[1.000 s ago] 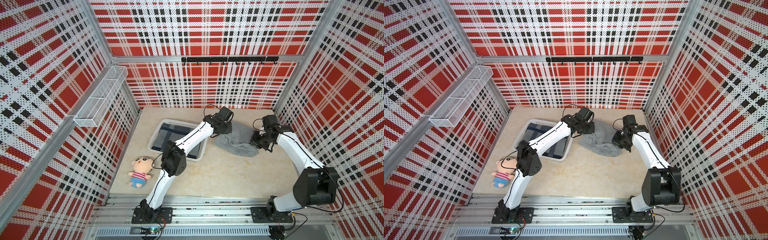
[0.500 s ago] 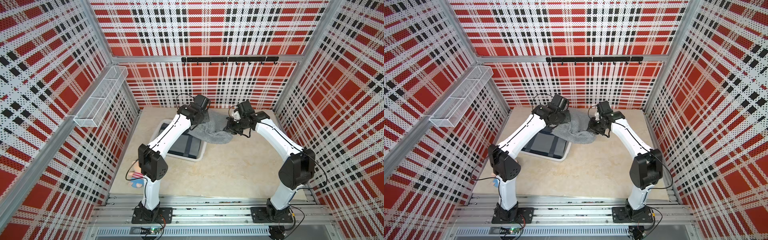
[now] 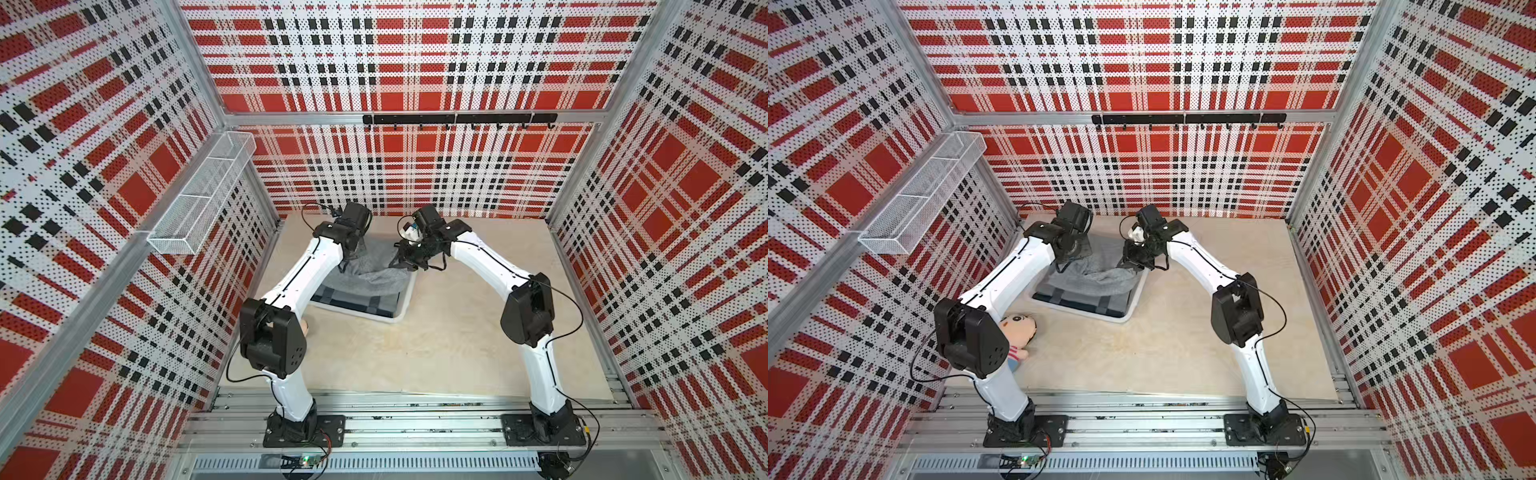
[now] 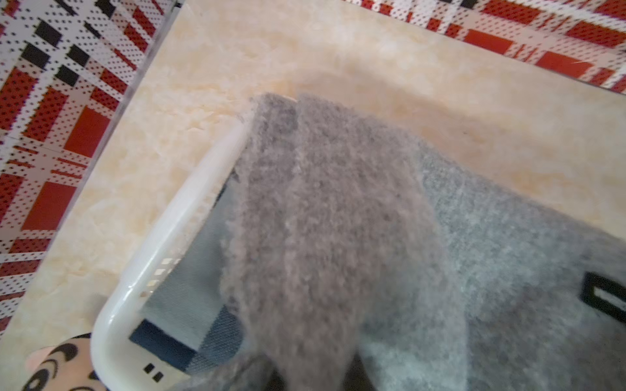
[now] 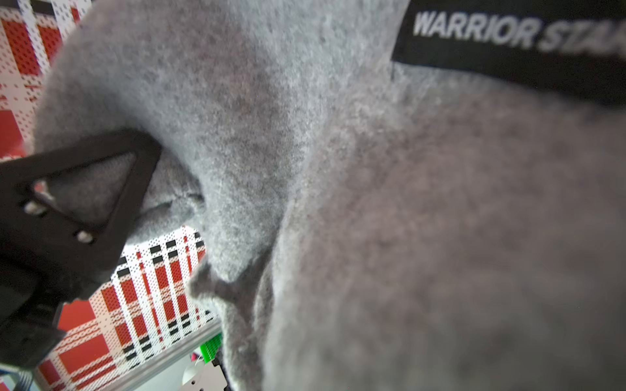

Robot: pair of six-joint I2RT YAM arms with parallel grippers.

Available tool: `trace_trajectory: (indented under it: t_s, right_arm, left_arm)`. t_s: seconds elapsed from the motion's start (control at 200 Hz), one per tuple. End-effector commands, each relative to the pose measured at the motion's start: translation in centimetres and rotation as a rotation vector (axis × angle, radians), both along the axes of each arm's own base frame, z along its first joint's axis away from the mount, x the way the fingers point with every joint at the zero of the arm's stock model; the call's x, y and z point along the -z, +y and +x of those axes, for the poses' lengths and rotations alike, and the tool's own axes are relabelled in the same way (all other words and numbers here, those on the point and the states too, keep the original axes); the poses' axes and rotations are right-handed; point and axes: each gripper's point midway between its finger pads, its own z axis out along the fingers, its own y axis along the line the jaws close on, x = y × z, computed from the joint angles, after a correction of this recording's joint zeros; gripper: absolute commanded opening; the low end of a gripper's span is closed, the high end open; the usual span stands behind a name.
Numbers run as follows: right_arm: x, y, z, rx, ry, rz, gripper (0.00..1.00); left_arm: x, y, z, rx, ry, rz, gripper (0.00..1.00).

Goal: Put the folded scarf in the basket
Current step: Place the scarf in the basket.

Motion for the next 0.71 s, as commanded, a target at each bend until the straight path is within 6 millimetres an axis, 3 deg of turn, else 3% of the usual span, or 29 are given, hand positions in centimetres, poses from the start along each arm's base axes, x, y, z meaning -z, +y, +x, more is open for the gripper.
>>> trace_trajectory:
  t_s: [0.0, 0.065, 0.08, 0.12, 0.311, 0.546, 0.626, 0.701]
  right_arm:
    - [1.1, 2.4, -1.7, -0.059, 0.099, 0.048, 0.0]
    - [2.0, 3.0, -2.1, -0.069, 0.137, 0.045, 0.0]
    - [2.2, 3.0, -2.3, -0.069, 0.149, 0.043, 0.0]
    - [2.6, 3.2, -2.5, -0.072, 0.167, 0.044, 0.0]
    - [4.4, 3.2, -3.6, -0.075, 0.225, 0.014, 0.0]
    - [6.0, 2.4, -3.9, -0.048, 0.255, -0.026, 0.0]
    - [5.9, 2.0, -3.8, -0.039, 0.245, -0.045, 0.0]
    - [5.6, 1.4, -3.6, -0.028, 0.228, -0.065, 0.21]
  left_arm:
    - [-1.0, 2.4, 1.0, -0.033, -0.078, 0.03, 0.0]
    - [0.0, 2.8, 1.0, -0.032, -0.06, 0.033, 0.0]
    - [0.1, 4.1, 1.1, -0.061, -0.057, 0.034, 0.0]
    - [0.5, 4.6, 1.2, -0.071, -0.049, 0.037, 0.0]
    - [1.6, 5.3, 0.4, -0.085, -0.024, 0.063, 0.0]
    - [5.4, 6.2, -0.3, -0.085, 0.053, 0.094, 0.0]
    - [5.4, 6.5, -0.4, -0.095, 0.051, 0.107, 0.2]
    - [5.1, 7.0, -0.5, -0.108, 0.045, 0.119, 0.33]
